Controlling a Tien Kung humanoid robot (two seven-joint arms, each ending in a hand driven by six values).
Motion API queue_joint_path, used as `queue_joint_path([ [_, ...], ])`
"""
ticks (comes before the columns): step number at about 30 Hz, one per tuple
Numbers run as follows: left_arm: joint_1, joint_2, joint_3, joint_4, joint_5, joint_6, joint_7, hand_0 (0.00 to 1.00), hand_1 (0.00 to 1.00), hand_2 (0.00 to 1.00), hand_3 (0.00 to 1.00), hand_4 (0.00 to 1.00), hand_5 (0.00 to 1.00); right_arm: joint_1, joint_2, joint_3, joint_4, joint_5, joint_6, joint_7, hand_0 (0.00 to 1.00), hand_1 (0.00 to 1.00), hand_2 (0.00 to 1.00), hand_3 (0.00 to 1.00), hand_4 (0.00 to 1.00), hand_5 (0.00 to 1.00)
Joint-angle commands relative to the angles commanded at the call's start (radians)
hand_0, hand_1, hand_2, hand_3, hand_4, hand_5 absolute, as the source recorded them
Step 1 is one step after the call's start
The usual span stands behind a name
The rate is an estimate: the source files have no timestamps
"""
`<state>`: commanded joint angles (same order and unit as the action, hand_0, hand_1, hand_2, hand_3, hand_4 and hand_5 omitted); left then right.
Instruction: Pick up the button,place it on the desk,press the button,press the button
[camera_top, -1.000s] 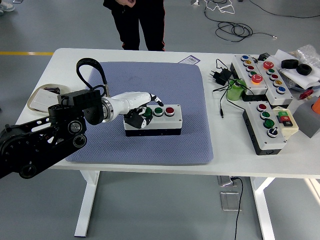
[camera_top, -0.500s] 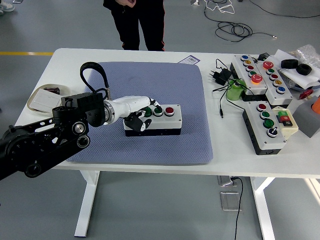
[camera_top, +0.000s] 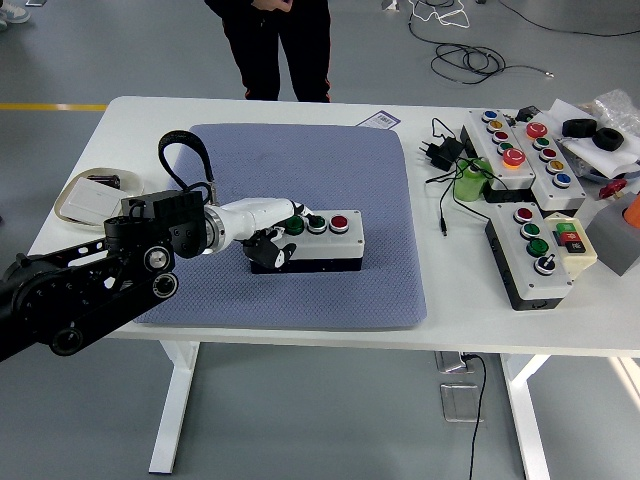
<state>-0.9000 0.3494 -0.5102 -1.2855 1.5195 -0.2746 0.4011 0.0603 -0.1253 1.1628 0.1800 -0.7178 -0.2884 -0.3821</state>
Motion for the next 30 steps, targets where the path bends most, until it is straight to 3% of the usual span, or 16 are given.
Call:
queue_joint_path([
  [6,0.0,0.001,-0.002,0.001,0.0,0.005,-0.002,0.002,0.002,0.002,0.854,0.401,0.002,0.0,0.0,0.0,0.0,0.0,0.0,0.0,0.642,0.507,0.548,0.591,0.245,0.357],
  [11,0.001,-0.003,-0.029,-0.009,0.003,0.034,-0.009,0.002,0.002,0.004,0.855,0.402,0.002,0.0,0.0,0.0,0.0,0.0,0.0,0.0,0.642,0.507,0.548,0.591,0.245,0.357],
  [17,-0.01,-0.024,-0.054,-0.009,0.004,0.065,-0.021,0.002,0.002,0.004,0.856,0.399,0.002,-0.003,0.0,0.0,0.0,0.0,0.0,-0.001,0.643,0.507,0.548,0.591,0.245,0.357],
  [30,-0.021,-0.077,-0.034,0.019,-0.007,0.074,-0.03,0.002,0.002,0.004,0.856,0.397,0.002,-0.007,-0.002,-0.003,0.0,0.0,-0.001,-0.002,0.643,0.507,0.548,0.591,0.246,0.356],
])
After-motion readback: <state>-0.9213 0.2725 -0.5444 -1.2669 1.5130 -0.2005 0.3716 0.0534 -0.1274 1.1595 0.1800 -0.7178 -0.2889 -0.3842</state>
